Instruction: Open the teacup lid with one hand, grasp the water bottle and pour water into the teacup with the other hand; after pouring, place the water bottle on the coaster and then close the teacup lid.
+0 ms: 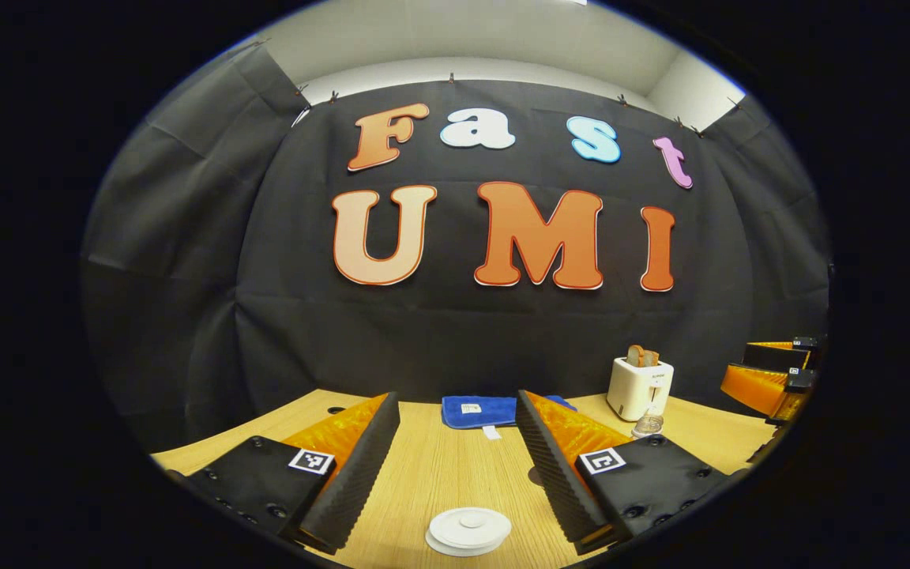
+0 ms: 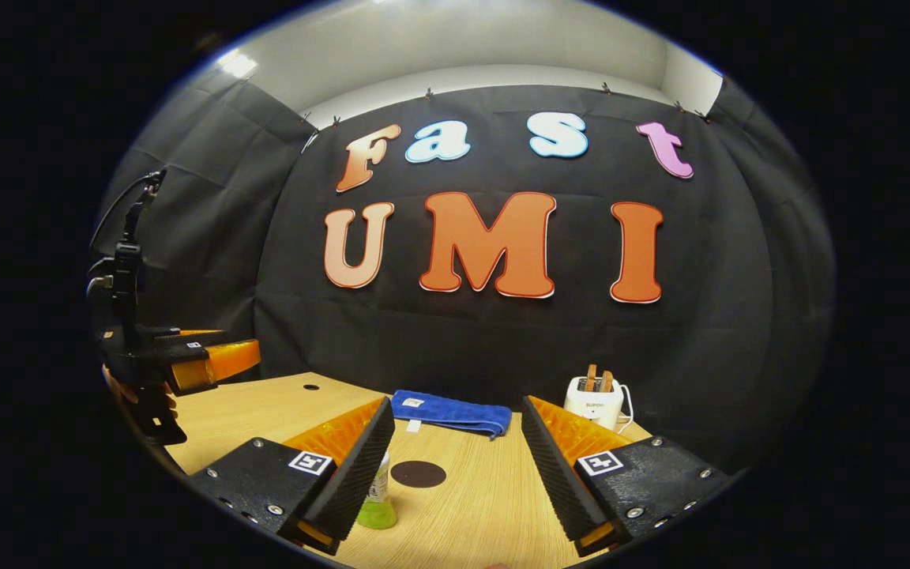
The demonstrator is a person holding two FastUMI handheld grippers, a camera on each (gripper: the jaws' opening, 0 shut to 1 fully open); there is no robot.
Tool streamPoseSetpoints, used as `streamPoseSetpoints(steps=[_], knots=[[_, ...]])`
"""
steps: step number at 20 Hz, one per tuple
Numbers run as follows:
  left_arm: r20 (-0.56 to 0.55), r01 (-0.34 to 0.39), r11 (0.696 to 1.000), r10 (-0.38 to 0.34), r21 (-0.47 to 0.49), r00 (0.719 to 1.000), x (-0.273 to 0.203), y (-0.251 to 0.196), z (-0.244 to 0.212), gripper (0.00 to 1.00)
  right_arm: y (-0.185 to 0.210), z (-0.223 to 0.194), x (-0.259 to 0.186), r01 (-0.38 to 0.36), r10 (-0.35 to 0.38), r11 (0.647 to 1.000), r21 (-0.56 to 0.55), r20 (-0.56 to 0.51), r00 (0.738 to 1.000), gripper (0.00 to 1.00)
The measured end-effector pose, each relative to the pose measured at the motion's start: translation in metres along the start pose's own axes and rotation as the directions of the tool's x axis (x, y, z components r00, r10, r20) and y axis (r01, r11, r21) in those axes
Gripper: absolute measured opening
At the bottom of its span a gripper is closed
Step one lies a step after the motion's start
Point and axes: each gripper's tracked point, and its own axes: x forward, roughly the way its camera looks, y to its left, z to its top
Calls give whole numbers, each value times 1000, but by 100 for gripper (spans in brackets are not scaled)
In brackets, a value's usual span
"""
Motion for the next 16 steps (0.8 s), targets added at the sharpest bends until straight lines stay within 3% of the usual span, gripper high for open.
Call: streamPoseSetpoints(steps=[8,16], knots=[[-57,7,1000,-7,11,998,1,0,-26,97,4,-12,0,-24,24,1000,-13,-13,1000,97],[-171,87,996,-82,22,982,-3,-10,-86,97,19,-36,-3,-73,72,997,-4,-61,996,97]])
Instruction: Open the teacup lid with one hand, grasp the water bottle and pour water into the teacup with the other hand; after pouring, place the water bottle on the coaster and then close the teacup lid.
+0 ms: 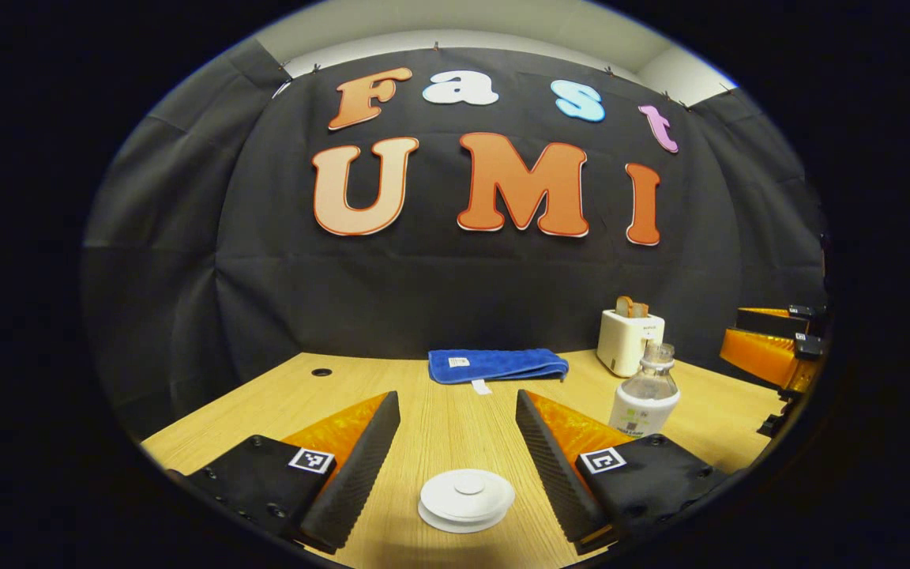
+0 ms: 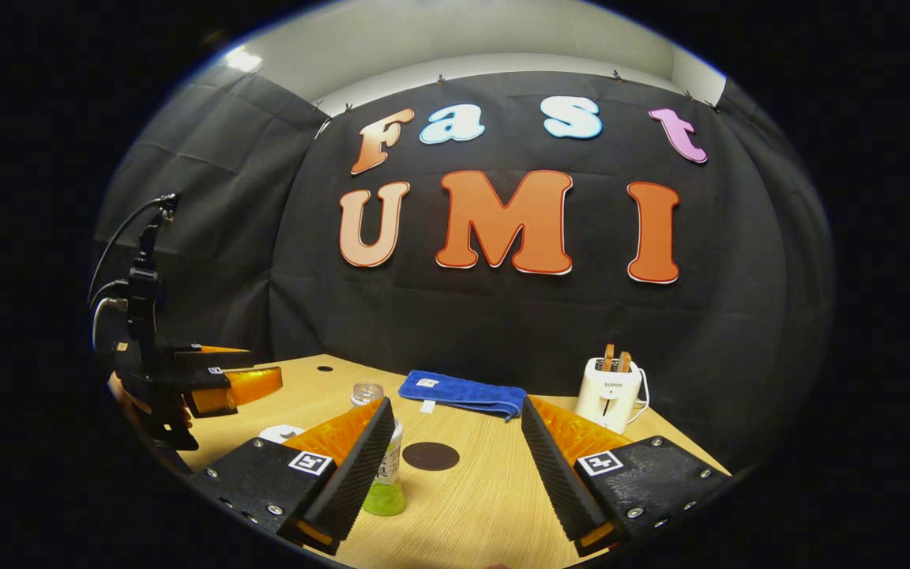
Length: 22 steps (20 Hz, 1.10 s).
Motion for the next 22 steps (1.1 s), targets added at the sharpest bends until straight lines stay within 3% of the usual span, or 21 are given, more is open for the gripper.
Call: streamPoseSetpoints(steps=[11,14,15,17,19,20,22], knots=[[-147,90,995,-82,49,986,15,-21,-74,98,12,-35,2,-37,36,999,-22,-69,997,97],[-192,86,995,-76,45,978,20,-17,-91,91,11,-45,2,-37,35,999,-25,-91,995,97],[-198,87,995,-78,41,977,23,-17,-93,81,11,-48,3,-37,34,999,-25,-98,995,98],[-208,81,996,-70,46,976,23,-14,-96,77,12,-53,3,-41,37,999,-28,-115,993,97],[-212,84,995,-72,48,975,27,-13,-97,59,14,-55,5,-47,43,999,-27,-119,992,98],[-205,68,996,-56,51,977,27,-9,-98,59,16,-57,6,-51,47,998,-27,-123,991,98],[-208,64,997,-53,44,977,29,-8,-96,39,19,-60,8,-57,53,998,-28,-130,990,98]])
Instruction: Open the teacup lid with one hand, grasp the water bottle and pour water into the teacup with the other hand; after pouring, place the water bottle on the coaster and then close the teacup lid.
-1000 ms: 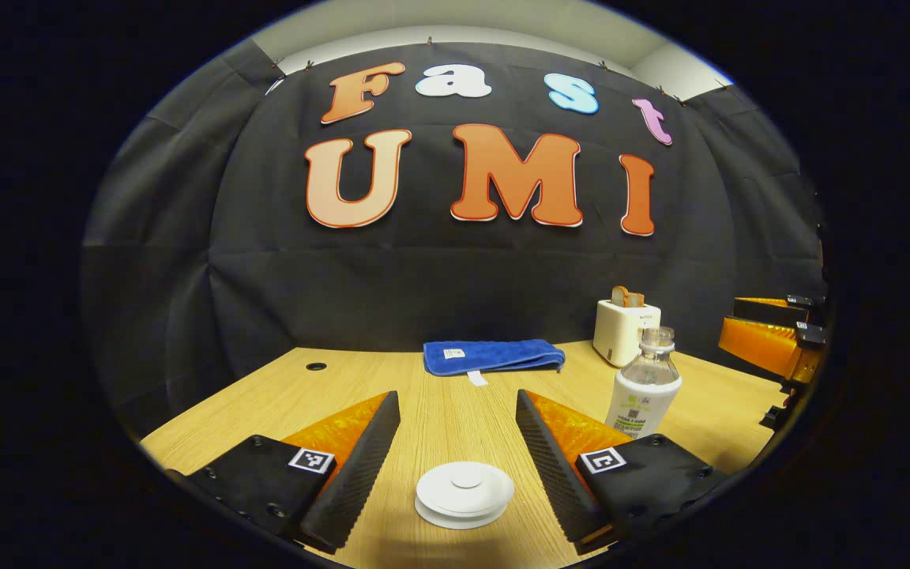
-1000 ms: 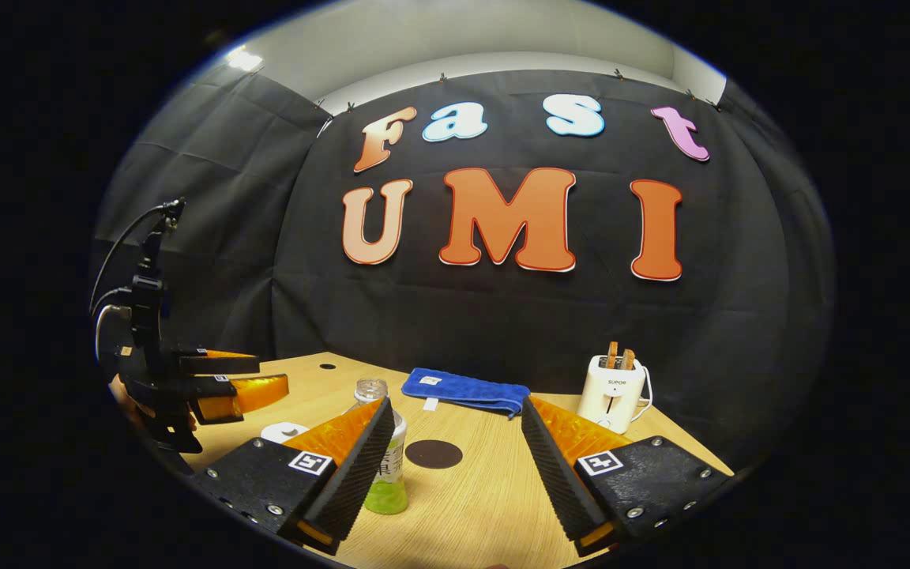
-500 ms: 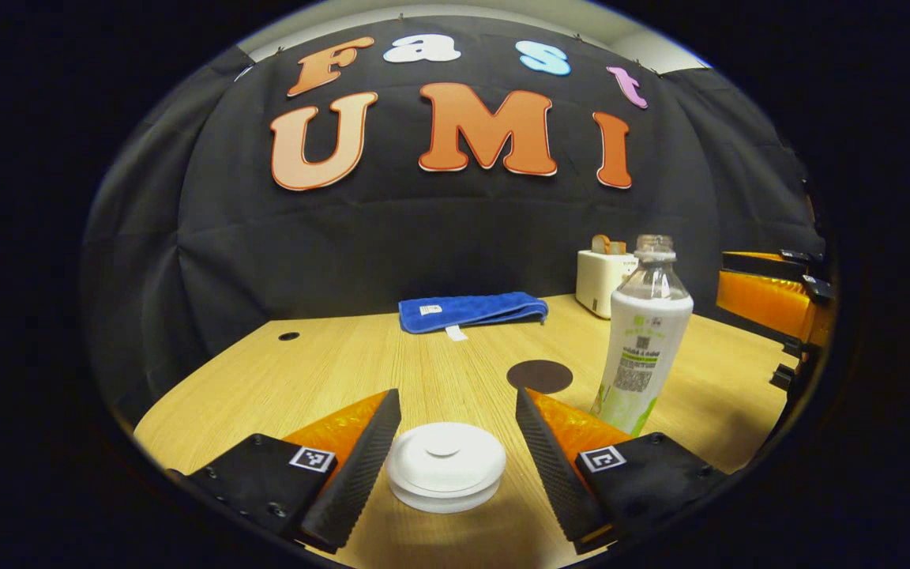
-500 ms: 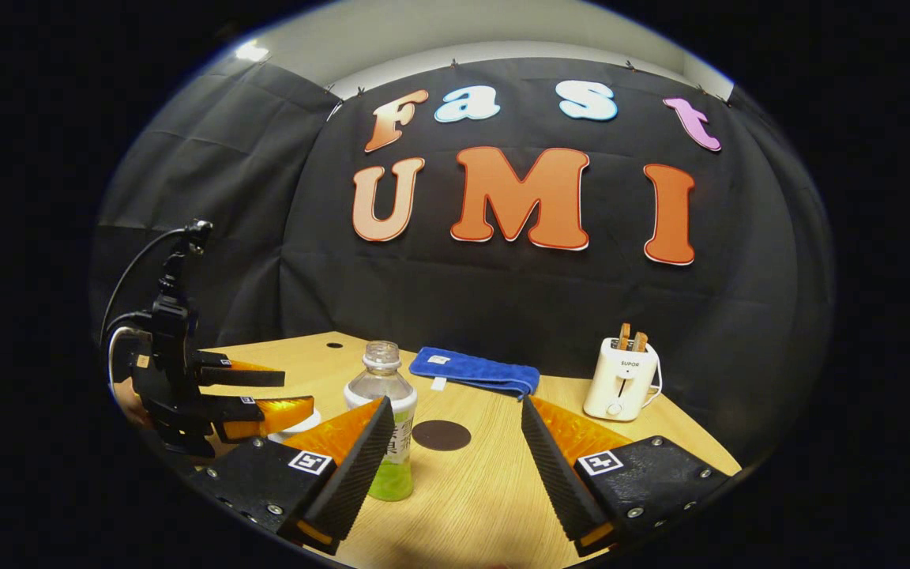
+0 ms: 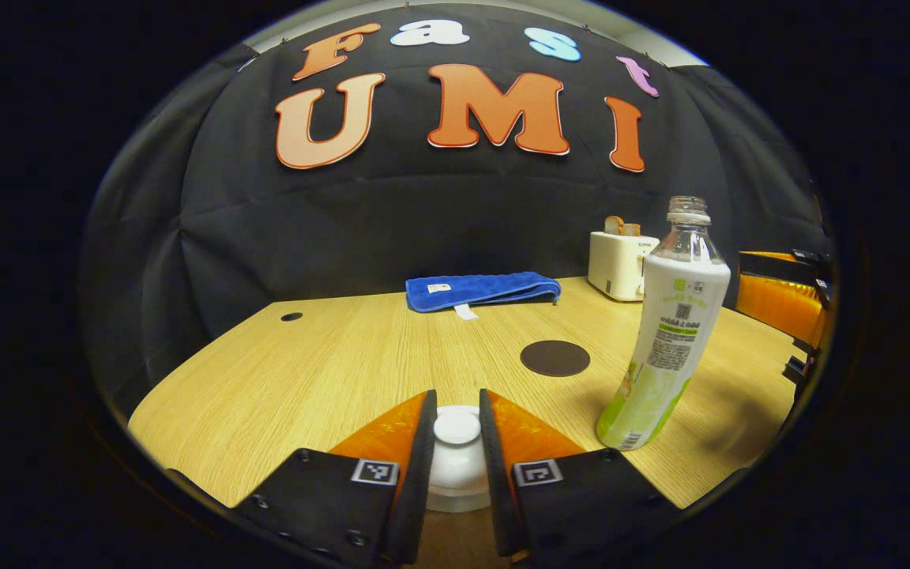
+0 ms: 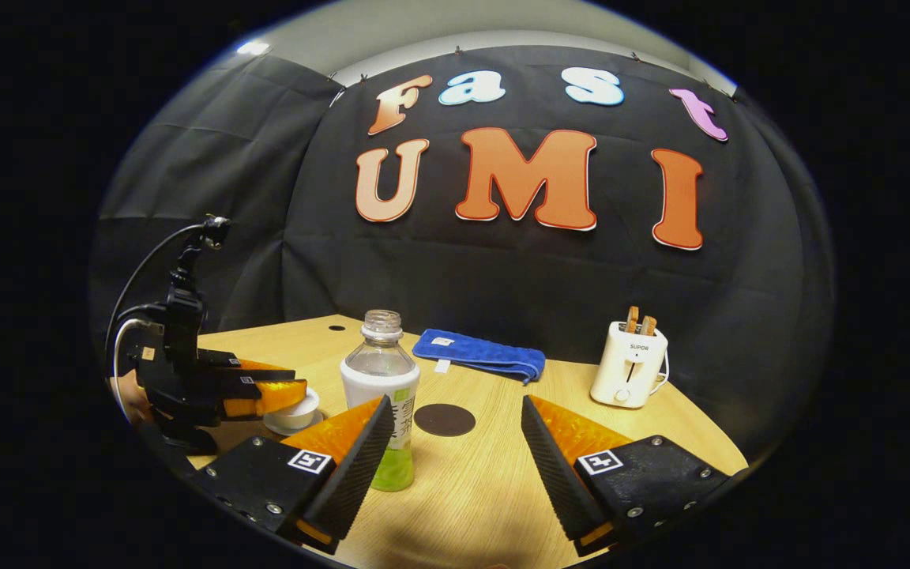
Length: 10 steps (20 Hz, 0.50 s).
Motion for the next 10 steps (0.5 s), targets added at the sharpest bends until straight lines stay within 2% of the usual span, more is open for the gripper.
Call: streamPoseSetpoints(steps=[1,3,4,10], knots=[[5,-2,1000,2,1,1000,0,0,2,36,1,0,1,-3,3,1000,0,-3,1000,98],[33,-13,1000,13,-8,999,-2,4,10,37,5,-2,2,-14,14,1000,3,-7,1000,98],[46,-9,1000,10,-24,999,-2,4,12,31,7,-3,3,-20,20,1000,4,-7,1000,98],[103,-66,997,70,-43,992,-12,30,32,30,24,-8,11,-60,60,998,-1,-25,998,98]])
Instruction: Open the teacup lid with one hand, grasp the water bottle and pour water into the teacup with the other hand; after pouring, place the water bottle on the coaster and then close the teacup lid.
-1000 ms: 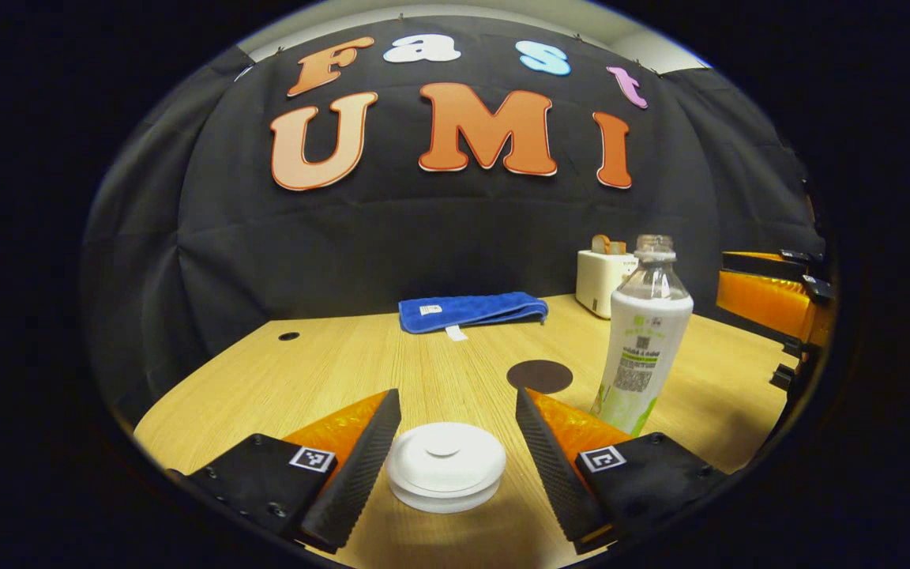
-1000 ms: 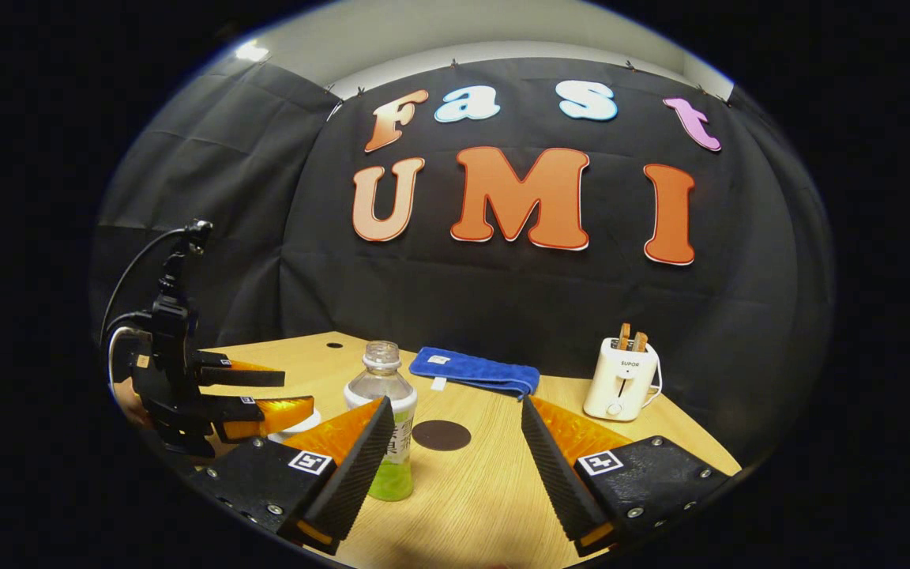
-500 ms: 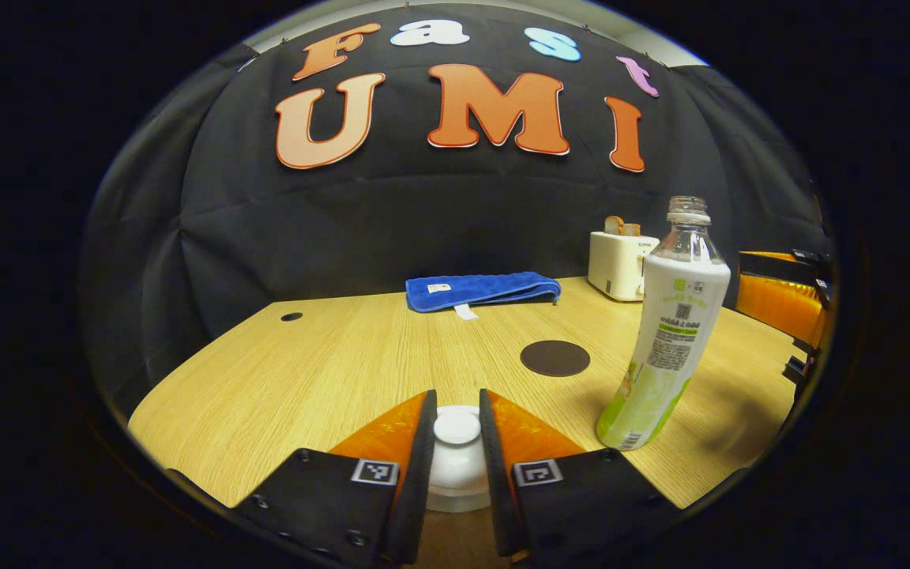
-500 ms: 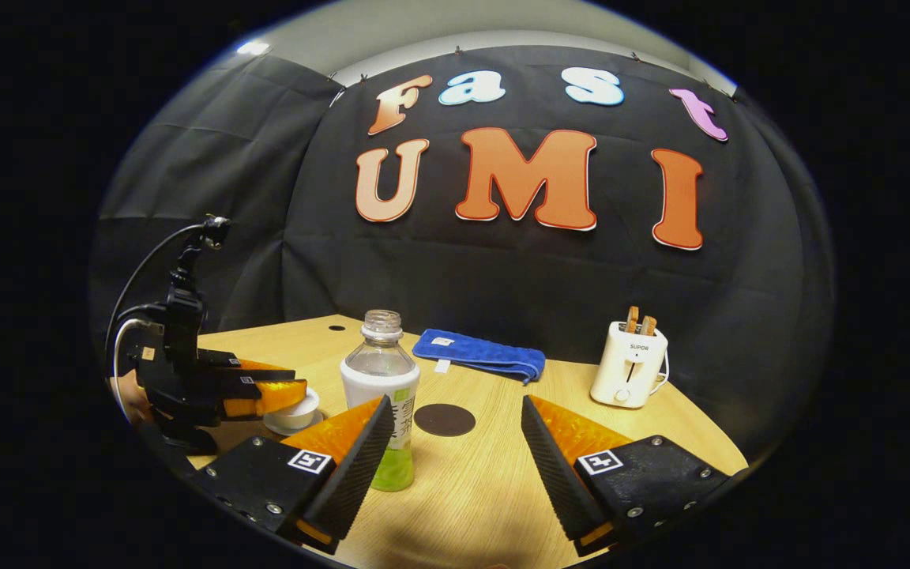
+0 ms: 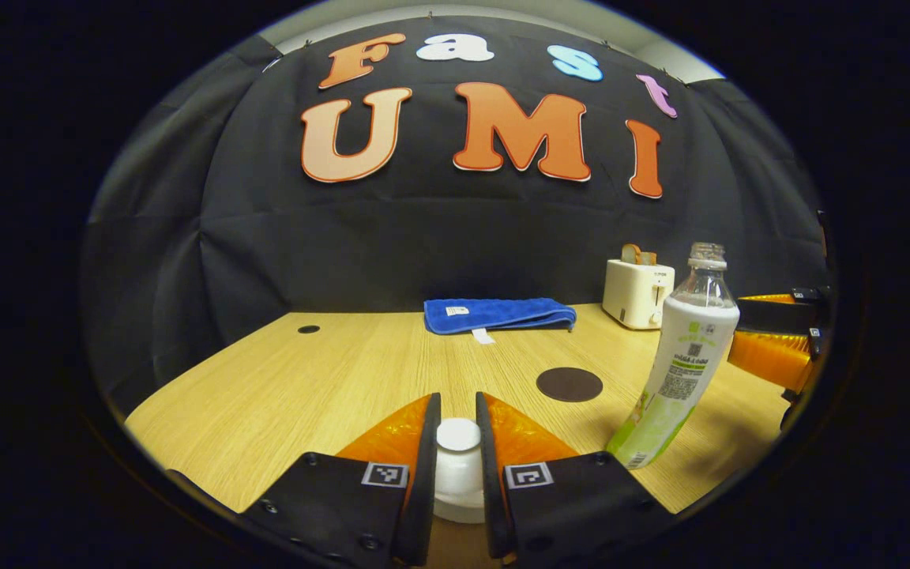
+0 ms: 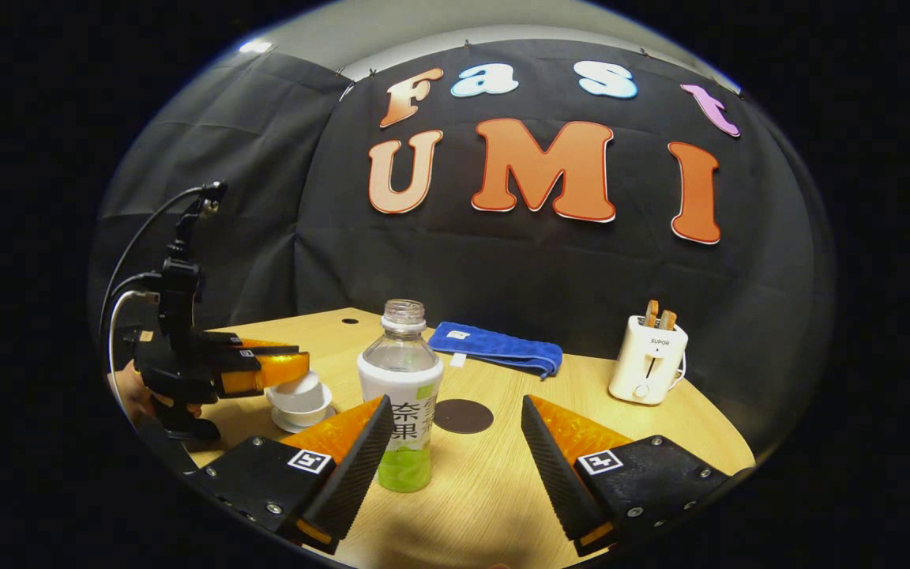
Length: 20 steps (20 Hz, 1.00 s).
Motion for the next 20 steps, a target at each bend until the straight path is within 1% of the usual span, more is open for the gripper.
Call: streamPoseSetpoints(steps=[2,6,9,11,13,14,15,16,18,20], knots=[[25,-21,1000,21,7,999,-4,9,7,31,11,-3,5,-24,24,1000,-3,-9,1000,98],[53,-50,999,50,6,997,-15,26,15,30,34,-12,15,-71,71,997,-5,-38,997,98],[61,-68,998,68,-7,996,-21,39,12,29,46,-23,26,-88,88,996,4,-65,994,98],[55,-83,996,84,-20,995,-26,51,6,30,53,-34,33,-97,98,995,12,-93,991,95],[49,-100,994,101,-34,994,-31,63,-1,30,56,-49,40,-92,93,996,19,-132,987,91],[47,-109,993,110,-40,993,-33,68,-3,30,55,-53,42,-81,83,997,18,-144,986,86],[46,-116,992,118,-43,992,-36,74,-6,30,54,-56,44,-69,71,997,14,-155,985,83],[47,-125,991,127,-46,991,-40,79,-8,30,53,-56,47,-57,58,998,12,-157,986,78],[46,-137,989,139,-50,989,-45,88,-12,30,57,-54,48,-68,70,997,21,-163,984,70],[45,-144,988,146,-59,988,-49,95,-15,30,59,-47,49,-64,60,998,-18,-157,986,66]])
